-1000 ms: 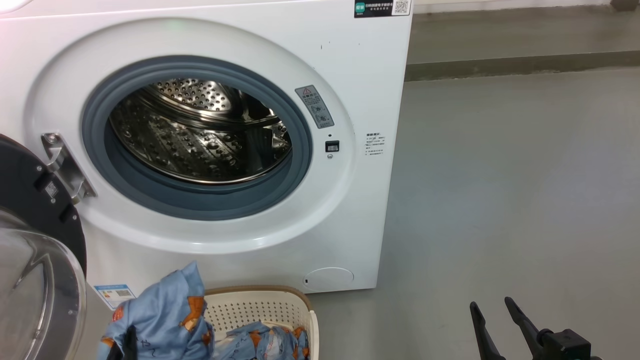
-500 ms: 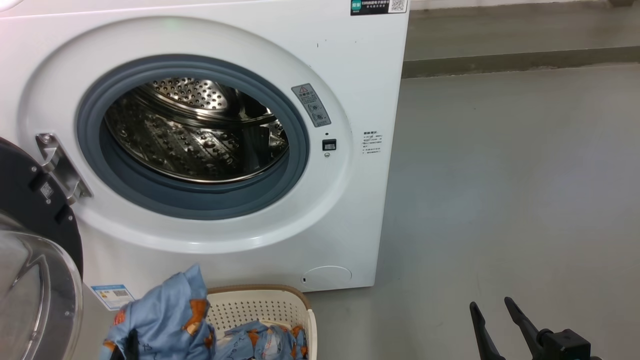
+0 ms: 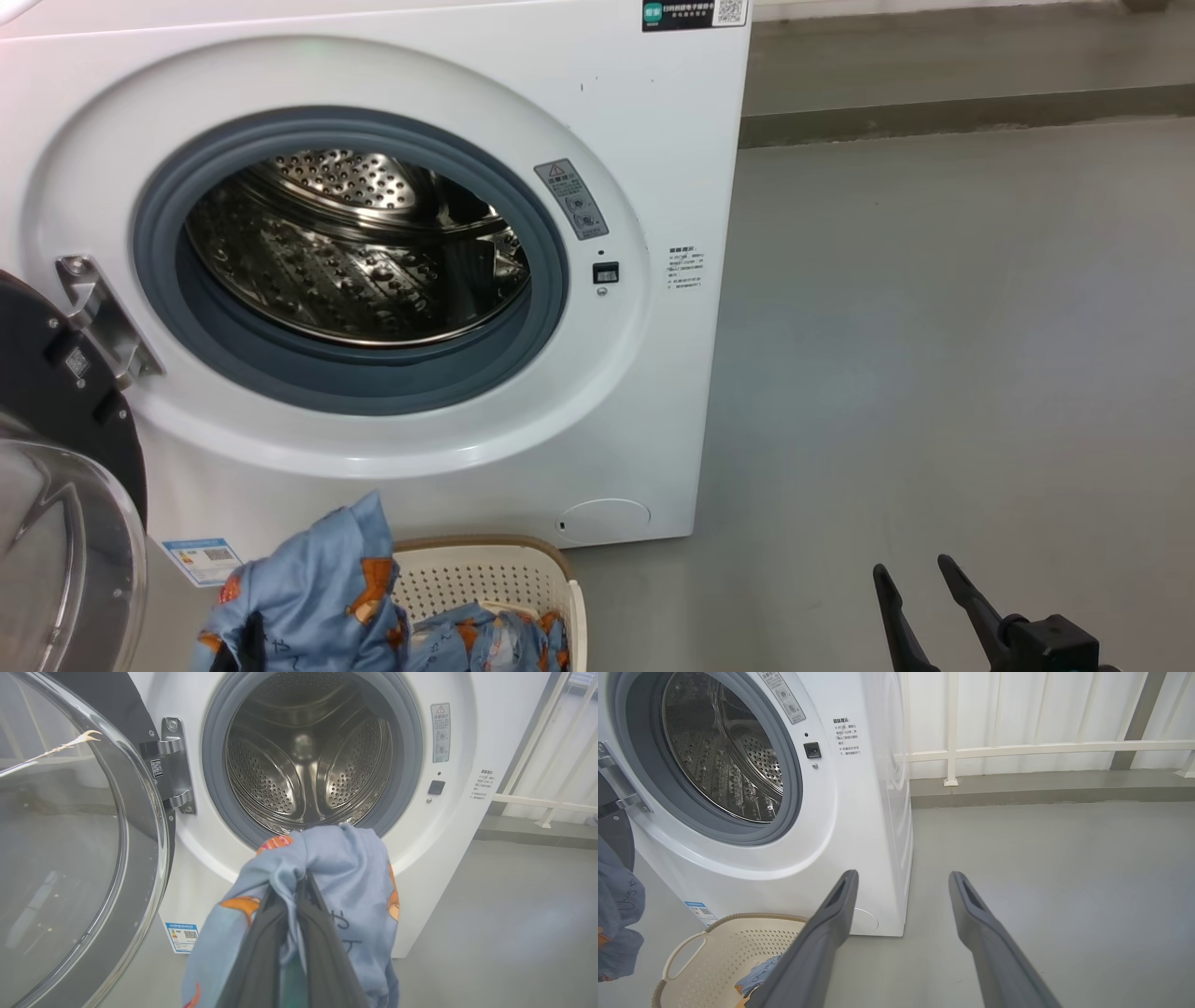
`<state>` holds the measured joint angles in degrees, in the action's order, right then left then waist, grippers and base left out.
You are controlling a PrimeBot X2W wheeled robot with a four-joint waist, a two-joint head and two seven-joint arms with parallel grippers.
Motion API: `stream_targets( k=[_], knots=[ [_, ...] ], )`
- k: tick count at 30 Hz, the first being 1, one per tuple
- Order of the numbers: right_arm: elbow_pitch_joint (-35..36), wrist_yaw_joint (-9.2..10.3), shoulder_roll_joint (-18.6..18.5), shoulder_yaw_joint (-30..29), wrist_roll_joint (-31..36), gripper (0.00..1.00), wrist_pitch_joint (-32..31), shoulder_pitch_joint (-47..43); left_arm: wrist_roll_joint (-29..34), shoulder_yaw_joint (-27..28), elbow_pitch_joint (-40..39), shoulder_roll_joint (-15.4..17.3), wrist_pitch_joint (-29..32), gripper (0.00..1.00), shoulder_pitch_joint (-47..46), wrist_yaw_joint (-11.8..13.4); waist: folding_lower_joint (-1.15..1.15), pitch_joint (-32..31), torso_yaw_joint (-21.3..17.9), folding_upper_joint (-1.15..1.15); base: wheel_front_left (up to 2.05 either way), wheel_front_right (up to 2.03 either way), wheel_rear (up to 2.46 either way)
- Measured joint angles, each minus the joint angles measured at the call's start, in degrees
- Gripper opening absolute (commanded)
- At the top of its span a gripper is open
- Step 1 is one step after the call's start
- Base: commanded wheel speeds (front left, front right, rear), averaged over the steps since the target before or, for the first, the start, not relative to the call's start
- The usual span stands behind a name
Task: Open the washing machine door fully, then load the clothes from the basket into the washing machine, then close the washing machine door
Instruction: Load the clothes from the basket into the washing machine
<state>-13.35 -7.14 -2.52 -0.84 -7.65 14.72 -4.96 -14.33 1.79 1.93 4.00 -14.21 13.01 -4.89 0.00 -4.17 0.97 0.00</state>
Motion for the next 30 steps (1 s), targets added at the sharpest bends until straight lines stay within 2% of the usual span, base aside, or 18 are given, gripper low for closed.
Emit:
stream_targets(
  k=[30],
  knots=[
    [-0.02,0.00,0.09,0.03,0.00,1.00,0.00,0.00,-0.19,-0.93,-0.86,0.04,0.00,0.00,0.03,0.12,0.00,0.50,-0.43,0.00,0.00,0.00,0.00]
  ],
)
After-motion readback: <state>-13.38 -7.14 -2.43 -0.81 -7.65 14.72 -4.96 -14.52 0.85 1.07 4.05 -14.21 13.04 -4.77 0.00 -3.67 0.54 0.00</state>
